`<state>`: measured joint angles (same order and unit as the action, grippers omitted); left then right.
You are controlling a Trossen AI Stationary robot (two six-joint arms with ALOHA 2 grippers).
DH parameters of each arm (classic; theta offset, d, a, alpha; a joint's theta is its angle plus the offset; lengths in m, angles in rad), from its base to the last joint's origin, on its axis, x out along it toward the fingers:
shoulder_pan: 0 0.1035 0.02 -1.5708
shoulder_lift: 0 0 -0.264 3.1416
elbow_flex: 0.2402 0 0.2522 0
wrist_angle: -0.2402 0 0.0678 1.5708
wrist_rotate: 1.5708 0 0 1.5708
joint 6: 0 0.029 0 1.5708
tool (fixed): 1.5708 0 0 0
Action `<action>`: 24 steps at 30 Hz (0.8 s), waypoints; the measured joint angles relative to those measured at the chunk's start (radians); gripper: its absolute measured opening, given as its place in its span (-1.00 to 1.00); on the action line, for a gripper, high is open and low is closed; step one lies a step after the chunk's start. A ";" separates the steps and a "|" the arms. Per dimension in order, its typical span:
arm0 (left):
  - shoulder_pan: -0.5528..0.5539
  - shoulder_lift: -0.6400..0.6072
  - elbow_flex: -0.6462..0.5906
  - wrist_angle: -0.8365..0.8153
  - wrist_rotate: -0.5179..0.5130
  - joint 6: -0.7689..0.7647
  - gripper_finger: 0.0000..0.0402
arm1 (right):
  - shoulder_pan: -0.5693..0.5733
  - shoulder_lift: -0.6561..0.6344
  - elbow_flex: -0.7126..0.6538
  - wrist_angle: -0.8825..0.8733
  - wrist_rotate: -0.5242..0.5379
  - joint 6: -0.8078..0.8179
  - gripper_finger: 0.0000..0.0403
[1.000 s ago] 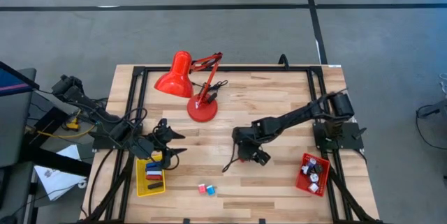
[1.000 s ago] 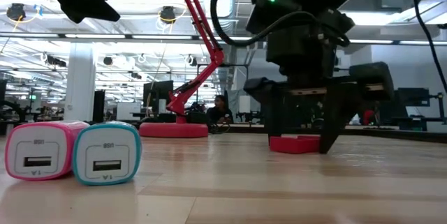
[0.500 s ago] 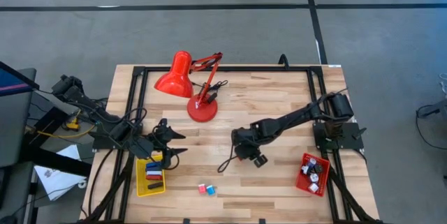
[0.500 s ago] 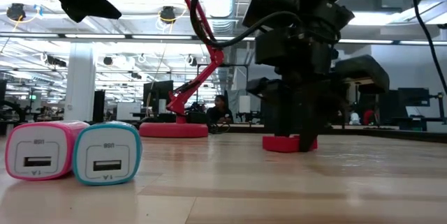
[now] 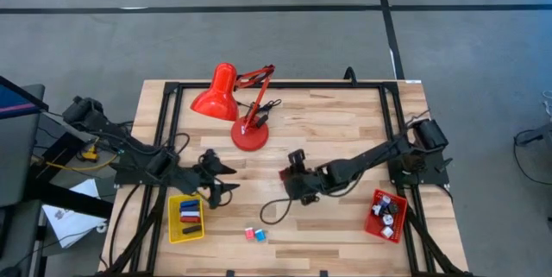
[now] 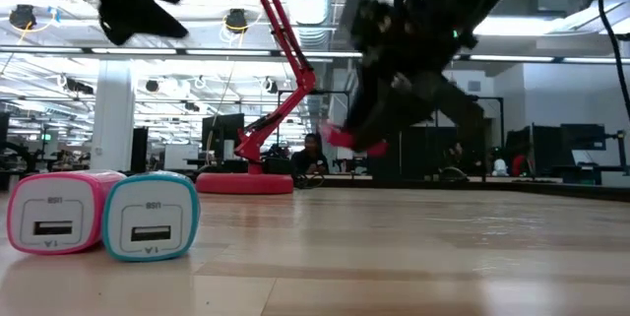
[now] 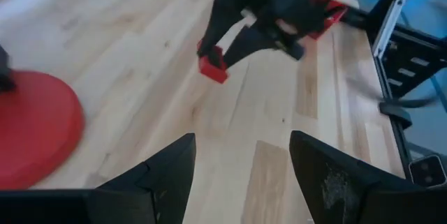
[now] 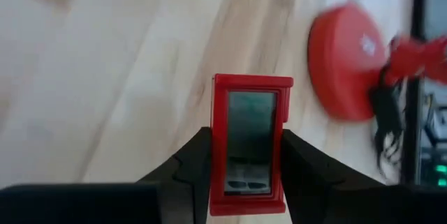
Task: Pick & Place Office items
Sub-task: Put the red digital timer into the yellow bin
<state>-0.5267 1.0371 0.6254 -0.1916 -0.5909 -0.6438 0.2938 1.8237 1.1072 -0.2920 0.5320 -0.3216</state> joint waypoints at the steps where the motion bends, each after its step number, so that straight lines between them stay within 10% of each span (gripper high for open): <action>1: 0.022 0.024 0.000 0.025 0.023 0.000 0.13 | 0.008 -0.001 0.009 0.016 0.000 -0.007 -0.40; 24: 0.312 0.224 -0.002 0.344 0.373 -0.118 0.13 | 0.082 0.085 0.156 0.159 0.108 -0.226 -0.40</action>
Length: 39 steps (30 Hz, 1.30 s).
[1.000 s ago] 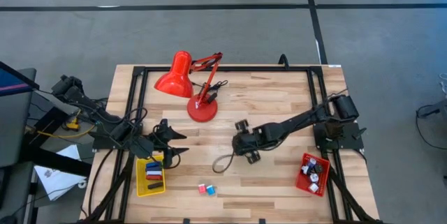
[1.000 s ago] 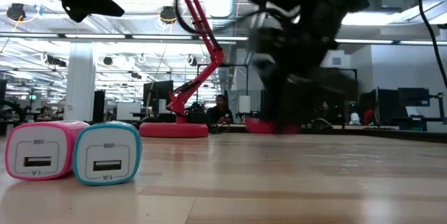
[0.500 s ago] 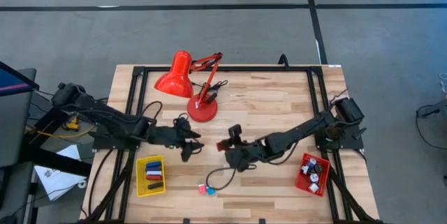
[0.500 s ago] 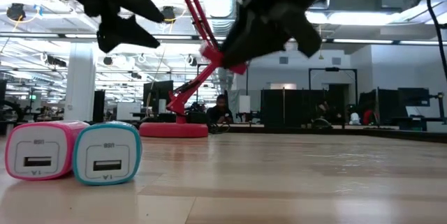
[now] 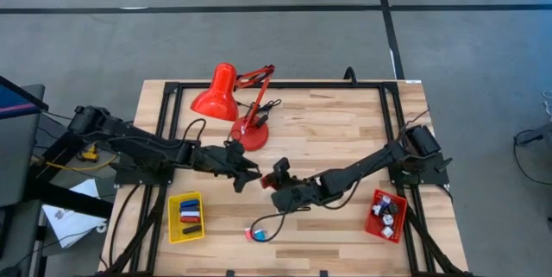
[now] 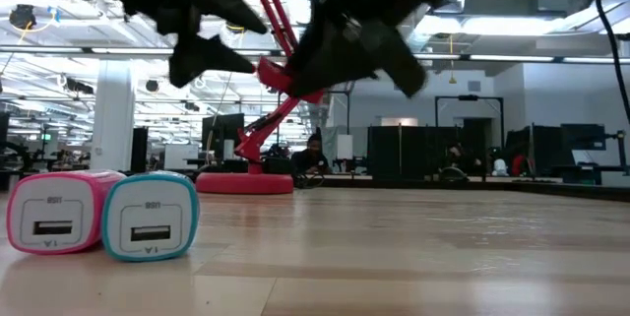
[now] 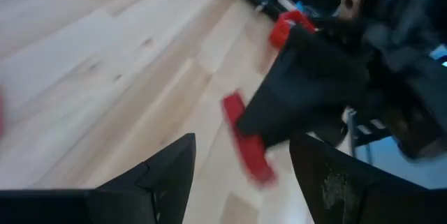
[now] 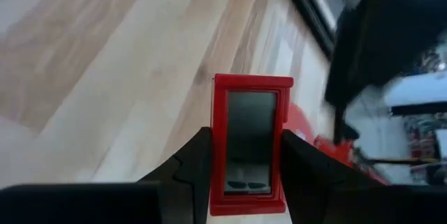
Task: Pick & Place Office items
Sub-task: Put the red digital timer into the yellow bin
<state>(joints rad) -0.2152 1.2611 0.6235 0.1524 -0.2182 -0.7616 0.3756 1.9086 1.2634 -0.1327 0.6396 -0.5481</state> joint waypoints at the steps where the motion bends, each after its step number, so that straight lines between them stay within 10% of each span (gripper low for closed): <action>1: 0.007 0.009 0.004 0.010 0.014 -0.001 0.13 | 0.000 0.012 0.017 0.013 -0.005 -0.018 -0.40; 22: 0.043 0.091 0.001 -0.007 0.093 -0.007 0.10 | -0.010 0.107 0.133 -0.038 0.117 -0.141 -0.40; 39: 0.045 0.086 0.002 -0.012 0.123 -0.008 -0.68 | -0.009 0.108 0.132 -0.051 0.098 -0.145 -0.39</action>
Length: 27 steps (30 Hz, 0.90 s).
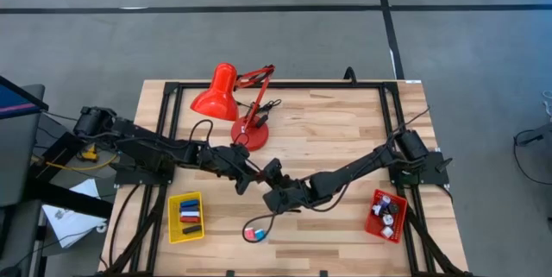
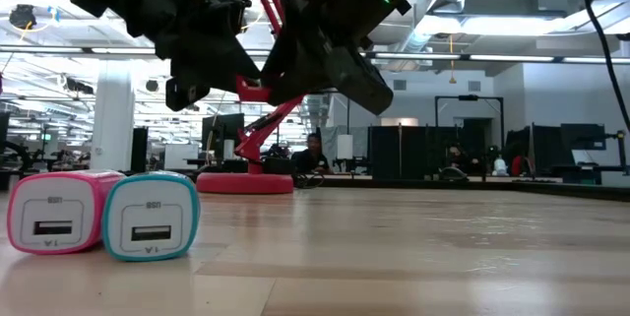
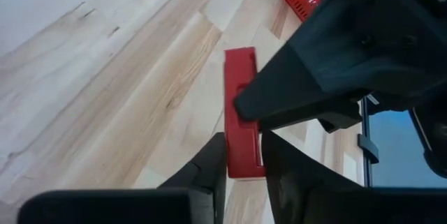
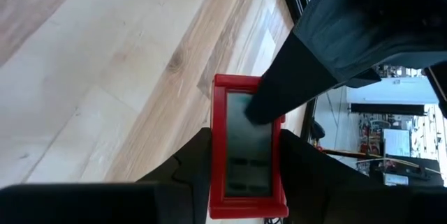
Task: Pick & Place Office items
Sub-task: Put the red digital timer into the yellow bin
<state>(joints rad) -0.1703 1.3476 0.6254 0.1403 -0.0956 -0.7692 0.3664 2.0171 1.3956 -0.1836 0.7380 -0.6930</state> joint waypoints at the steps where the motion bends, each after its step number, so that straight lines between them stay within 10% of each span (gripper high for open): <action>1: 0.000 0.000 0.000 -0.001 0.000 0.001 -0.70 | 0.001 0.000 0.000 0.001 0.000 0.000 -0.36; 14: 0.001 -0.003 -0.001 -0.003 0.031 0.092 -0.71 | 0.028 -0.030 0.000 -0.085 -0.006 0.199 0.45; 20: -0.034 -0.087 -0.001 -0.069 0.102 0.234 -0.71 | 0.000 -0.185 -0.057 -0.274 -0.317 0.477 0.54; 27: -0.241 -0.291 -0.001 -0.385 0.079 0.224 -0.71 | -0.037 -0.362 -0.275 -0.165 -0.228 0.737 0.55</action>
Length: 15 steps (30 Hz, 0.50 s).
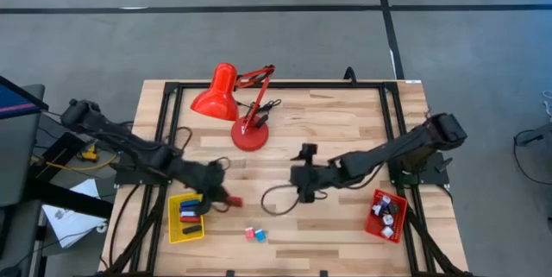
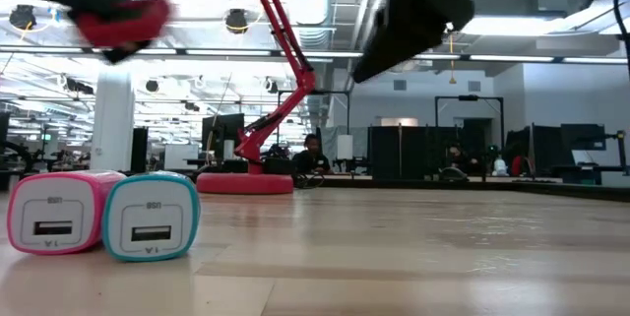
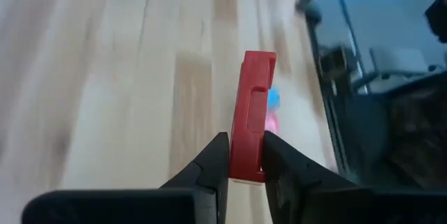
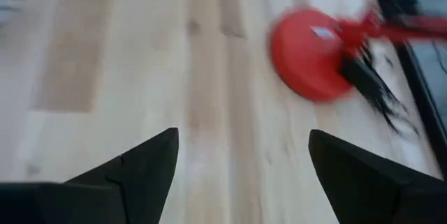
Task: Pick & Place Office items
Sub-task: Put the red digital timer into the yellow bin
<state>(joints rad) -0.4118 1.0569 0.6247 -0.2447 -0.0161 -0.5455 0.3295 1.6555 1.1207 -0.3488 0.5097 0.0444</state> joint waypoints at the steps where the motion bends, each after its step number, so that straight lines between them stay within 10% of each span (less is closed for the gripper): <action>1: -0.031 -0.031 0.000 -0.061 -0.003 -0.047 -0.71 | -0.008 -0.014 -0.025 0.007 0.016 0.027 0.55; 15: -0.491 -0.149 0.000 -0.366 0.013 -0.681 -0.72 | -0.121 -0.014 -0.148 0.117 0.029 0.244 0.55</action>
<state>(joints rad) -0.9024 0.9075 0.6247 -0.6105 -0.0028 -1.2263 0.2082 1.6414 0.9730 -0.2322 0.5383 0.2886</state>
